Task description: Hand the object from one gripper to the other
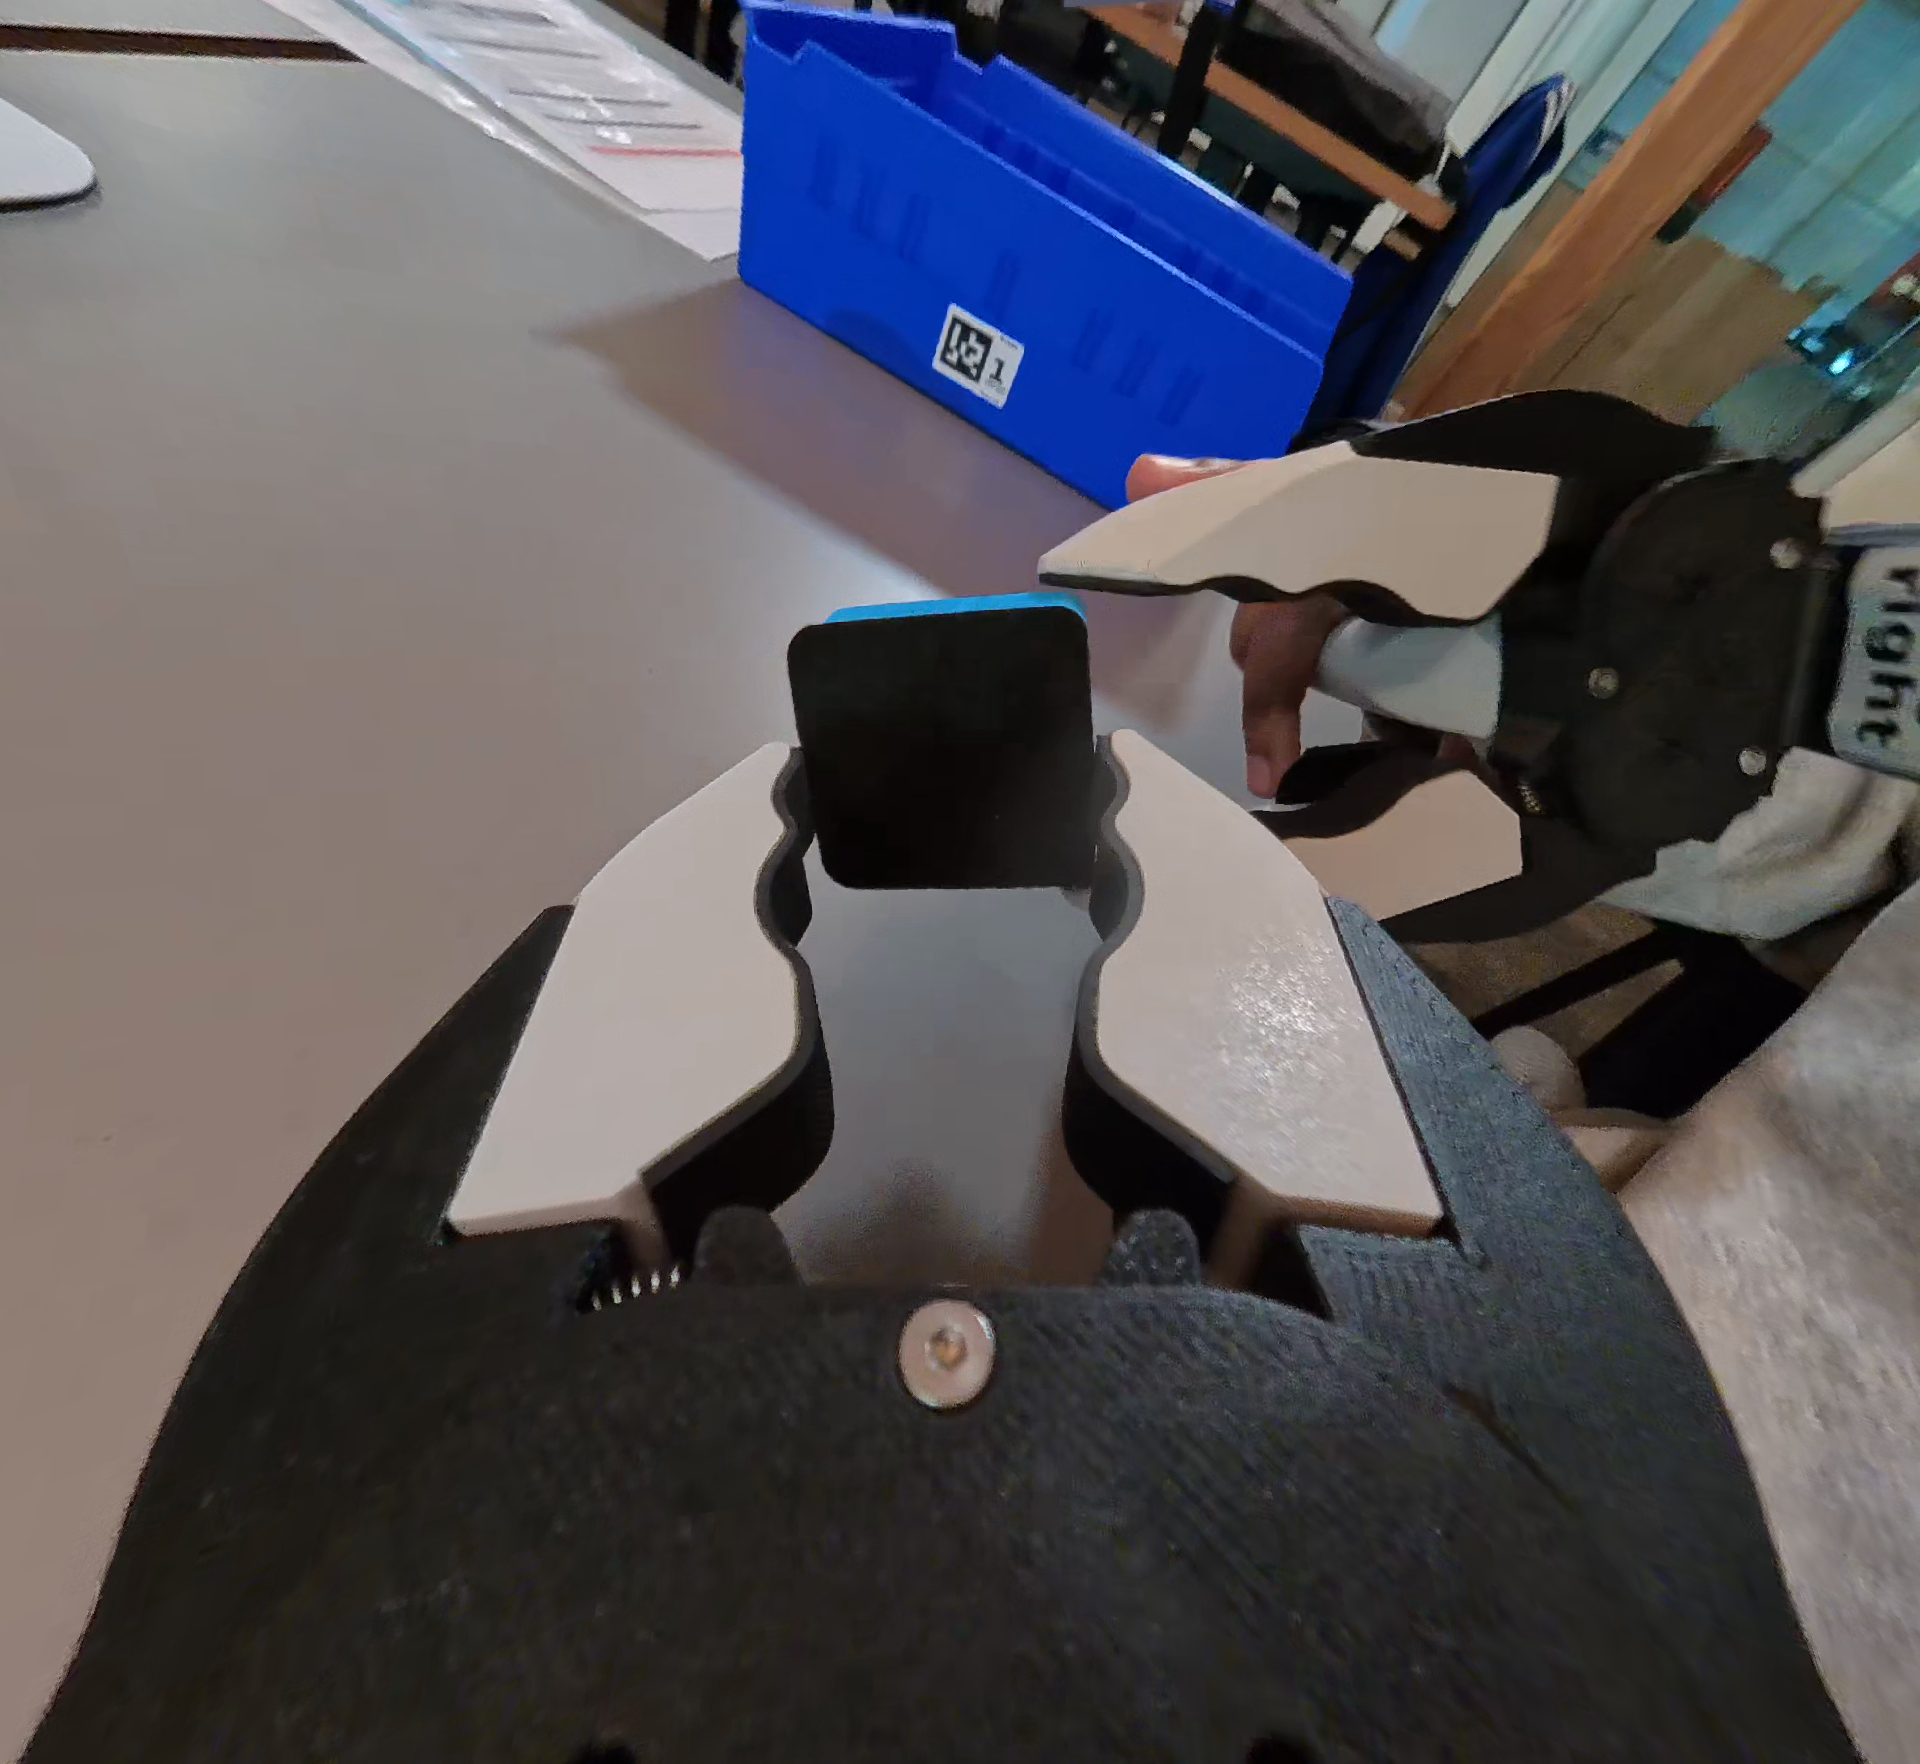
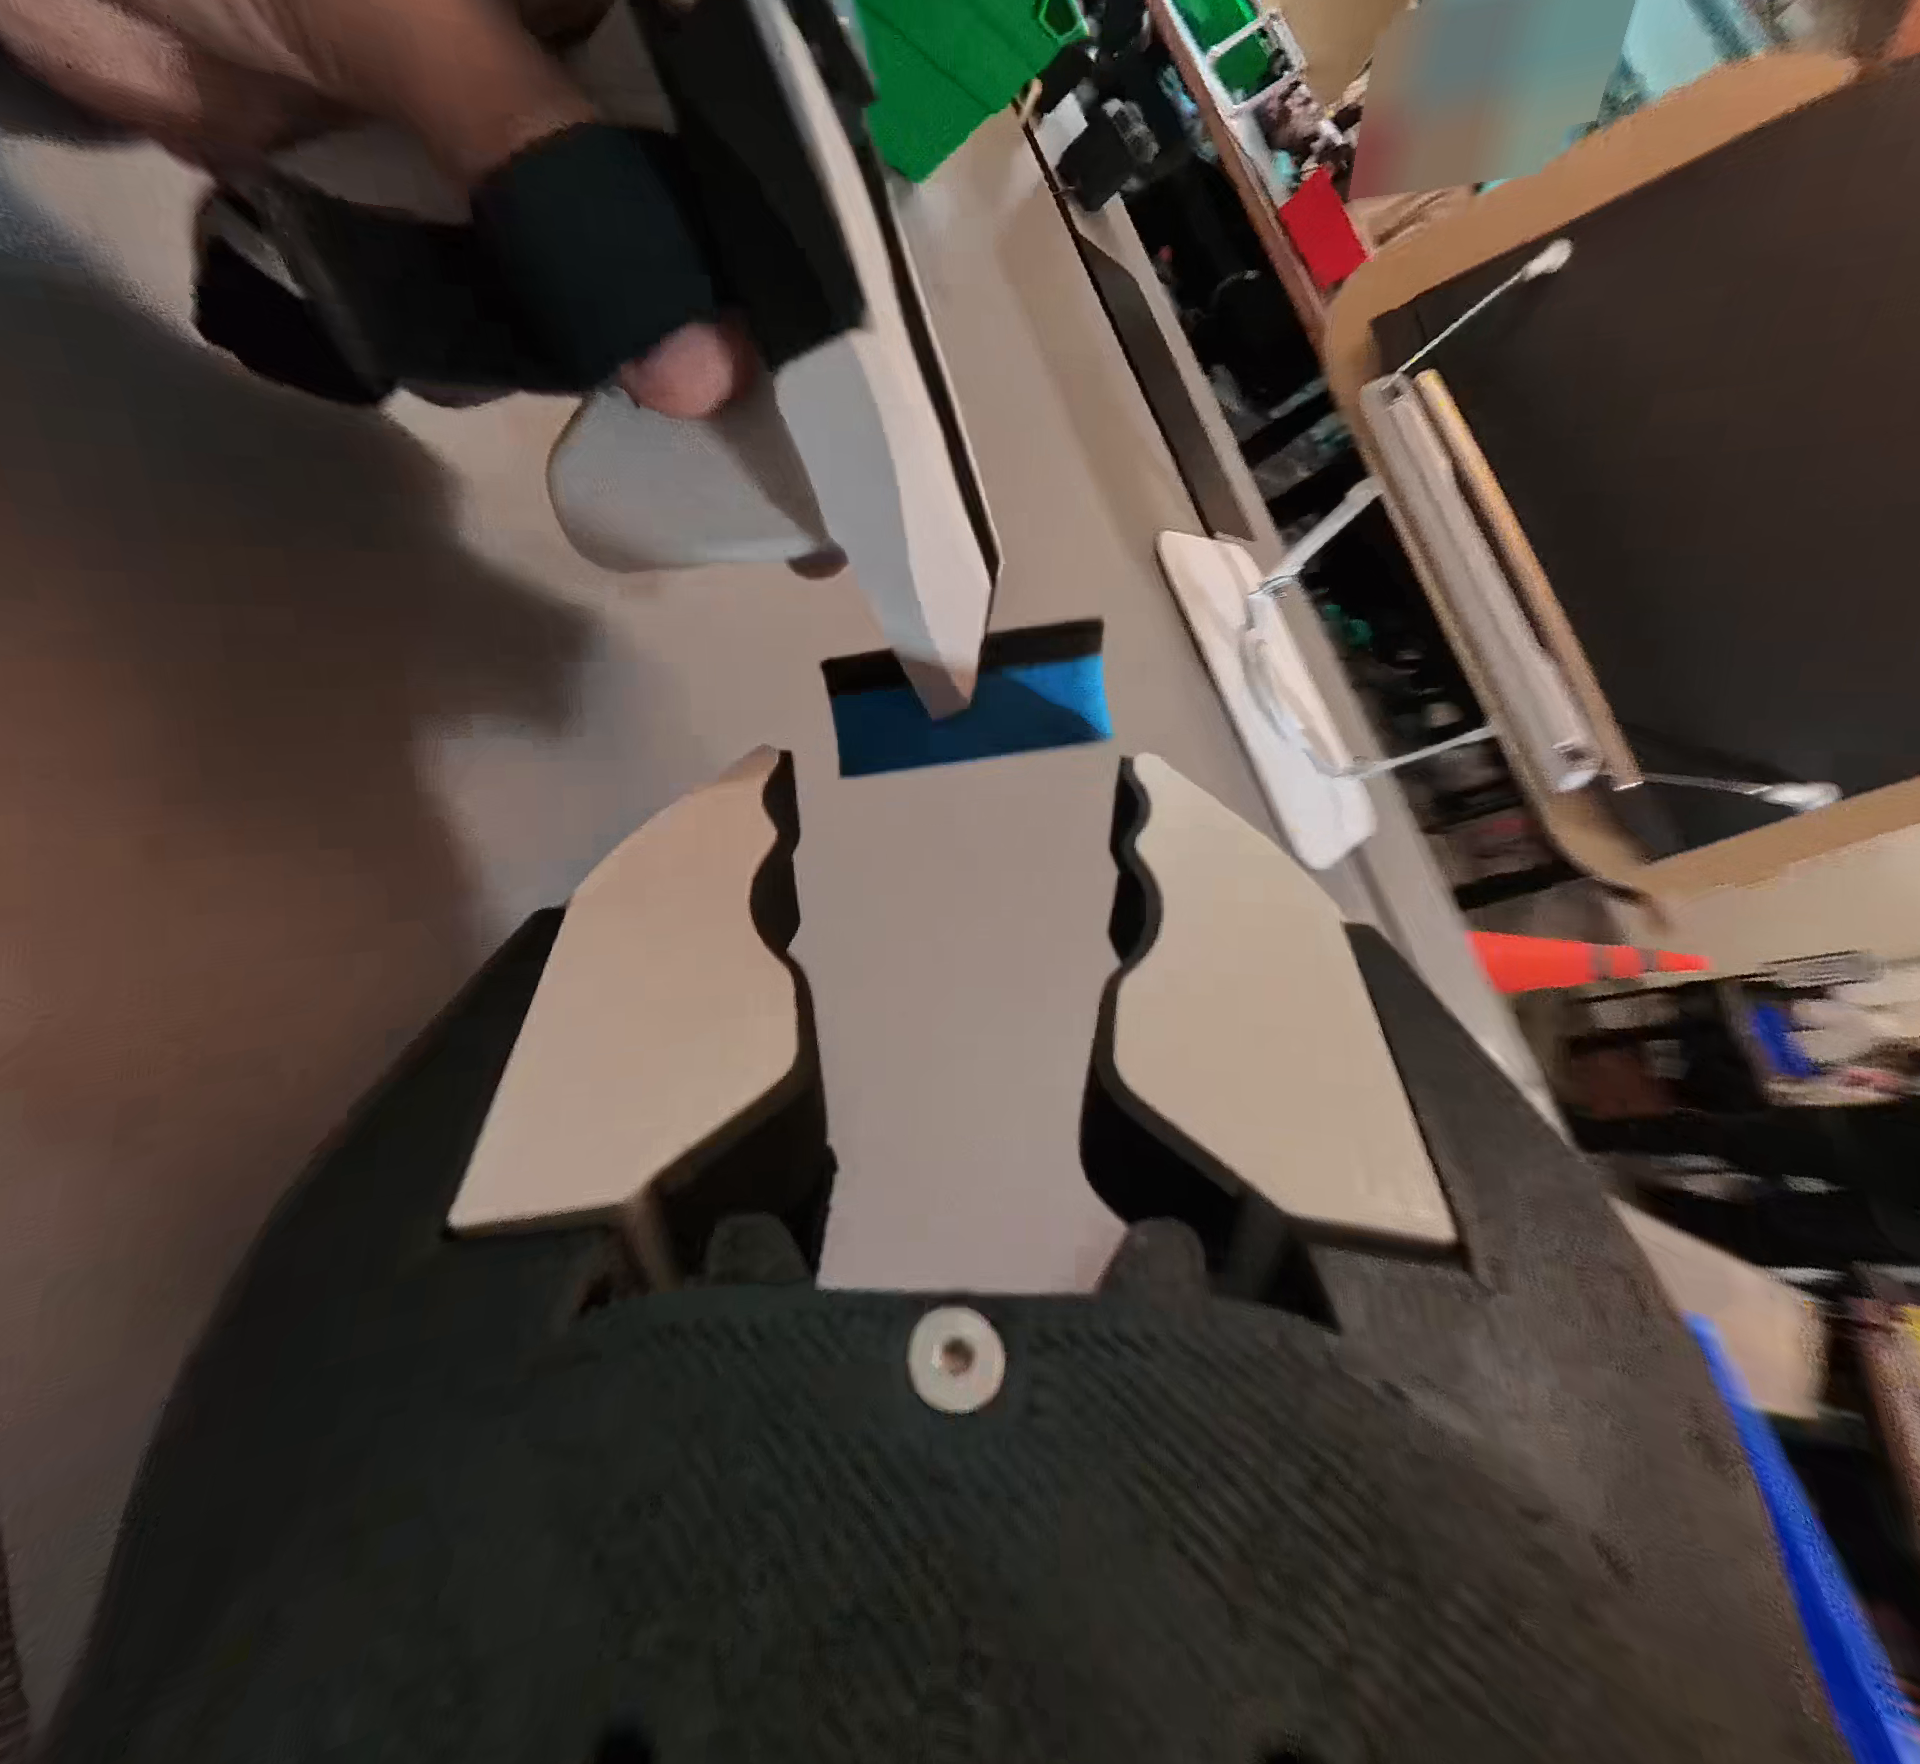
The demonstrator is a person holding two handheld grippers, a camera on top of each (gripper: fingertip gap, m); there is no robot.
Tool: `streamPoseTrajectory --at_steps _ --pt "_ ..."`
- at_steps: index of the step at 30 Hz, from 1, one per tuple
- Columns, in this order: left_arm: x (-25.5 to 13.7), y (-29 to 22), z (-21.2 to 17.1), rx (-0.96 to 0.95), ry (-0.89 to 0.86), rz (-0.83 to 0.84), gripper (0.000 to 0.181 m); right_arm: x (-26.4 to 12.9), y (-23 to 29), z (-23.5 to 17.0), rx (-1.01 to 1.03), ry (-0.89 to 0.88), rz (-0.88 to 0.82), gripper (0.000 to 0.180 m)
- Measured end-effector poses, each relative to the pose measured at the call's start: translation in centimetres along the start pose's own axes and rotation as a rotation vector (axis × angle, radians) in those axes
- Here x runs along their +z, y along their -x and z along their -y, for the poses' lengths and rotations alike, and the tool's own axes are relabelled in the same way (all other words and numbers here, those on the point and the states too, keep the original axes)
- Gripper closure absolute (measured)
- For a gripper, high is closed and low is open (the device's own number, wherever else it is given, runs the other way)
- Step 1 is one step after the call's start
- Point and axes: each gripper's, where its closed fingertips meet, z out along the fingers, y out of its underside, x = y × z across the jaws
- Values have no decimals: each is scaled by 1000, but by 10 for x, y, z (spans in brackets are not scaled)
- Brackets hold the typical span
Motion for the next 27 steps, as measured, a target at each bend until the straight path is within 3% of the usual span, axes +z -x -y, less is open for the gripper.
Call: streamPoseTrajectory --at_steps 5,12,21,27 --pt "-7 -1 13 -56 -92 -107 128 -5 -10 -3 418 -140 163 122" --pt "-16 -22 26 -90 -200 -300 129 -24 -34 23 1053 -459 405 122" --pt "-17 -45 21 7 -181 -394 129 -27 -23 38 1148 -491 541 116" --pt "-15 -54 17 25 -157 -429 129 -31 -21 40 1146 -506 572 126"
